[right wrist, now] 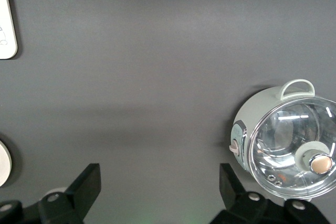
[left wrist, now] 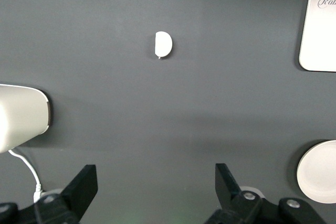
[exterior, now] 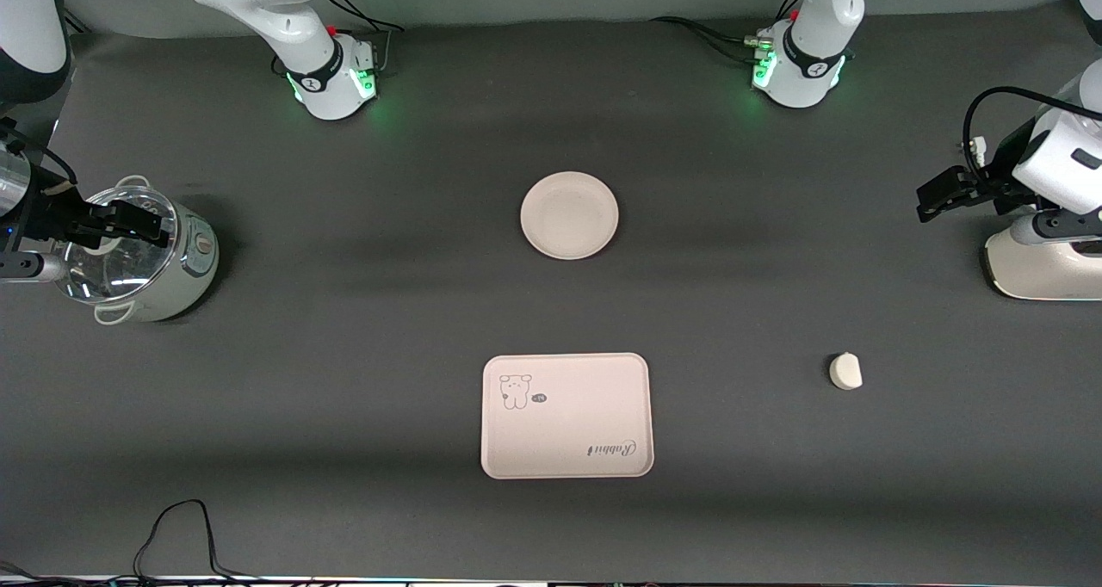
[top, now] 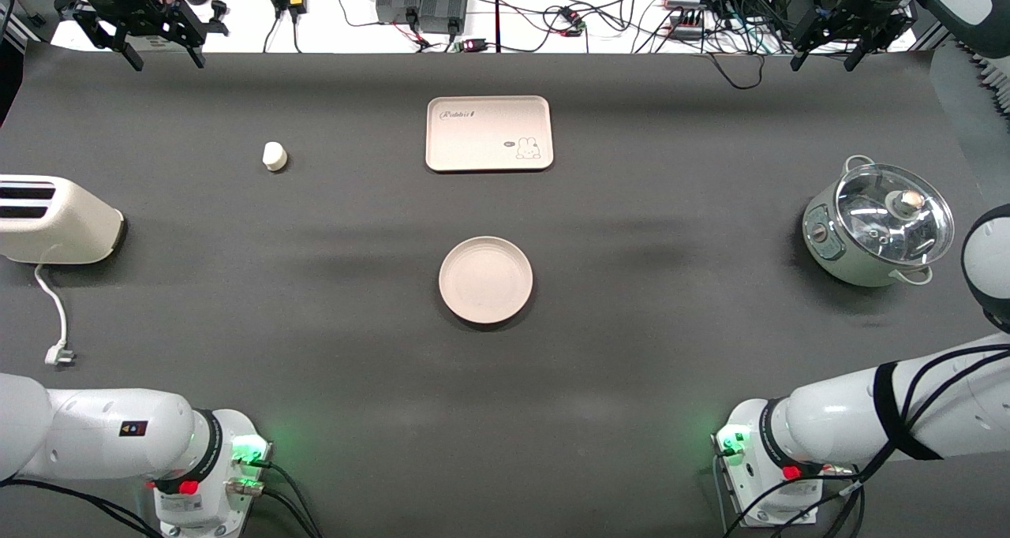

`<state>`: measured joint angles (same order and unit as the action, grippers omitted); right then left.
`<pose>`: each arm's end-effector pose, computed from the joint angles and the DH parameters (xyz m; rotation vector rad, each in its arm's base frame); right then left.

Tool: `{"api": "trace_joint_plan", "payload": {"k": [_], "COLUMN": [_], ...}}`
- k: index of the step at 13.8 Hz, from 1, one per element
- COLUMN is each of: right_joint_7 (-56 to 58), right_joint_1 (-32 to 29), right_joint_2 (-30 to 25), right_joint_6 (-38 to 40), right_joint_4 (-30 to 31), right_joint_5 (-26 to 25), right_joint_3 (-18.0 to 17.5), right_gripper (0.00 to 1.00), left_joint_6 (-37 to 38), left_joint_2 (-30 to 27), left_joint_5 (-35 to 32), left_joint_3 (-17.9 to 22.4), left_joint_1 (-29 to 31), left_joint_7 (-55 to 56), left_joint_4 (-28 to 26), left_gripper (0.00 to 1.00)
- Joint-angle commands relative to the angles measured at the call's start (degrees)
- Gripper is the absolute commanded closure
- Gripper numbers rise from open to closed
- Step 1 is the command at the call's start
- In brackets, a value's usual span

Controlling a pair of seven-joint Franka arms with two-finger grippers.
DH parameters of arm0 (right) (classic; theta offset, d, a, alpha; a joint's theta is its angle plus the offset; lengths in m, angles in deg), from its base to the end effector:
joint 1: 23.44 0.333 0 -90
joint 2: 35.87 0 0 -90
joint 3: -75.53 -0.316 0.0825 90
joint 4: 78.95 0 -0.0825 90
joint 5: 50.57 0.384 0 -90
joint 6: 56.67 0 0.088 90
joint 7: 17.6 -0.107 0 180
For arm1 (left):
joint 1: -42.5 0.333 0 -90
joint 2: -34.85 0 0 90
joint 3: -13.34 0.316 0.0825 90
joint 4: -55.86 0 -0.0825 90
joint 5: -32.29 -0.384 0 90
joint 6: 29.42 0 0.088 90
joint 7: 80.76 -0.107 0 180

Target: Place bun in plate and plate on tray

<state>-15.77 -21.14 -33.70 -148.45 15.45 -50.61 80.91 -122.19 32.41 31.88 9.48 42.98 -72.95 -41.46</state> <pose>0.5633 -0.0295 0.5698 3.1380 -0.0343 -0.1312 0.5417 -0.0320 0.5915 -3.1252 -0.1203 0.0559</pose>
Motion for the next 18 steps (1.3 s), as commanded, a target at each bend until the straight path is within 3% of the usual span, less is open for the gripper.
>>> {"api": "trace_joint_plan", "payload": {"k": [1,18], "right_joint_7": [-0.35,-0.34], "right_joint_1": [0.69,0.69], "right_joint_2": [-0.68,-0.68], "right_joint_6": [-0.07,0.02], "right_joint_4": [-0.01,-0.01], "right_joint_5": [-1.37,-1.45], "right_joint_3": [0.16,0.07], "right_gripper": [0.0,0.0], "left_joint_6": [1.36,1.54], "left_joint_2": [0.43,0.52], "left_joint_5": [0.58,0.58], "left_joint_3": [-0.18,-0.18], "left_joint_1": [0.31,0.39], "left_joint_7": [-0.95,-0.95], "left_joint_4": [1.34,1.34], "left_gripper": [0.0,0.0]}}
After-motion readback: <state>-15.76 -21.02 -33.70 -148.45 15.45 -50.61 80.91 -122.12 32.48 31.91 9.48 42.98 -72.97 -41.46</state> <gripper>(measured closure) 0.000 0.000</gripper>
